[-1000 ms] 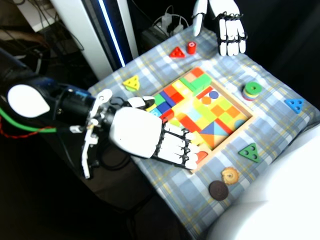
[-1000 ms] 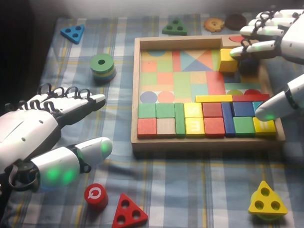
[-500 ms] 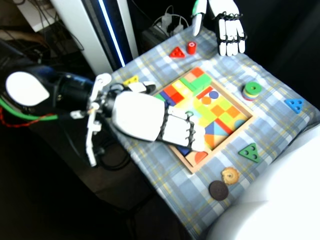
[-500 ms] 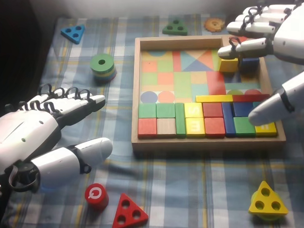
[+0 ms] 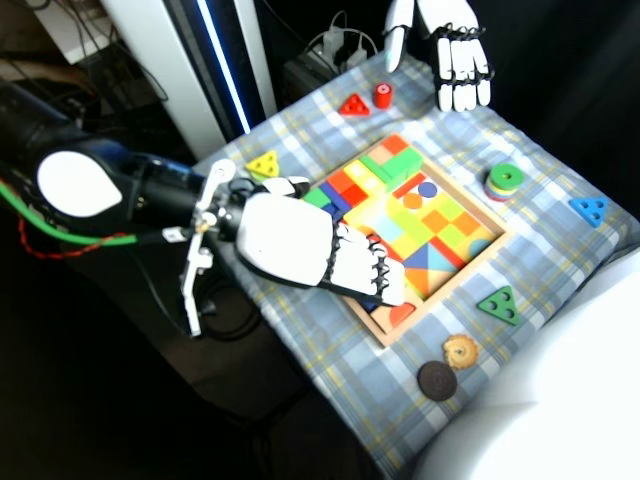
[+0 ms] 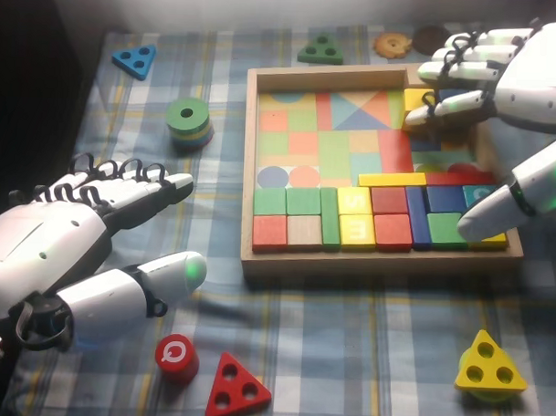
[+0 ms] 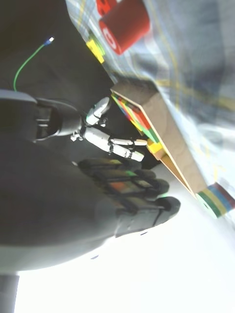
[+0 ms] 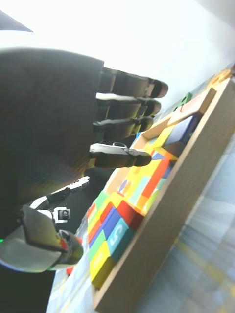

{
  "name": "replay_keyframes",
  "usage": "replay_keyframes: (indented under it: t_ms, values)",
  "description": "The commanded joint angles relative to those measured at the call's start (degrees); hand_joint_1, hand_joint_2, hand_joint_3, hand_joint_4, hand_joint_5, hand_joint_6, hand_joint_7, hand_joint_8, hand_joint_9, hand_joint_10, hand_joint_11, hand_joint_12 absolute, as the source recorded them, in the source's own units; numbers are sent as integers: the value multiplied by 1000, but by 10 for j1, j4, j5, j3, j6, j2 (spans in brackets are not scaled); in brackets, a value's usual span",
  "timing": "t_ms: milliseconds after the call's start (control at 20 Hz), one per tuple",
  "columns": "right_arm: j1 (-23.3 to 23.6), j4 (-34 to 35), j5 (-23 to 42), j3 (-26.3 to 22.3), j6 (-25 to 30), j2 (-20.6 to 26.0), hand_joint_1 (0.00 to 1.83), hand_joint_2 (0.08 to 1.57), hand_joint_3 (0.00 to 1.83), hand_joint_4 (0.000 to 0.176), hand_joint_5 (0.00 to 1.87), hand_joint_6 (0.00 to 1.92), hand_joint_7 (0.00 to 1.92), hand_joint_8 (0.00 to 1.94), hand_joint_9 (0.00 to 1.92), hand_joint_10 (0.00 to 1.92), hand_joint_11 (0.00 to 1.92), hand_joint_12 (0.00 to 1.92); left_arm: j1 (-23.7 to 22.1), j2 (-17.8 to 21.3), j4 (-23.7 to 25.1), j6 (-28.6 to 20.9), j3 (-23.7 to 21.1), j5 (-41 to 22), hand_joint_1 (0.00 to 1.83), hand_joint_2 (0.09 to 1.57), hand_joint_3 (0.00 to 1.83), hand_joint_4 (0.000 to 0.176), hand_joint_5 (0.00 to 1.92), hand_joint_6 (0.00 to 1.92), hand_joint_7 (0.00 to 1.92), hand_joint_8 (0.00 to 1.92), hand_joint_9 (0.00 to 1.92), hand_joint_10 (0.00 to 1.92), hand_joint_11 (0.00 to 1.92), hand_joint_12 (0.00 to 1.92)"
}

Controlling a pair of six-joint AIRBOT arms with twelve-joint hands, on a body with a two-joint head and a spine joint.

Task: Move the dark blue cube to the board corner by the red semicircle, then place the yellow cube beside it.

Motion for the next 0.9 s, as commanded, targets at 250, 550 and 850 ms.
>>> replay_keyframes:
  t_ms: [250,550,850]
  values:
    - [4,20,40,10,-3,2,0,599,4,0,132,0,0,0,0,0,0,0,-2,-2,19,-3,-1,-67,0,1241,0,29,268,2,231,2,196,4,31,241]
    - [5,26,47,-2,-3,2,0,645,18,138,100,7,0,0,0,0,0,0,0,-2,18,-3,-1,-68,0,1248,2,16,281,7,239,6,201,7,34,249]
    - [11,69,74,-19,-12,30,0,706,36,81,109,3,0,0,0,0,0,0,1,-2,18,-3,-1,-69,0,1247,1,25,258,0,229,2,187,1,6,239]
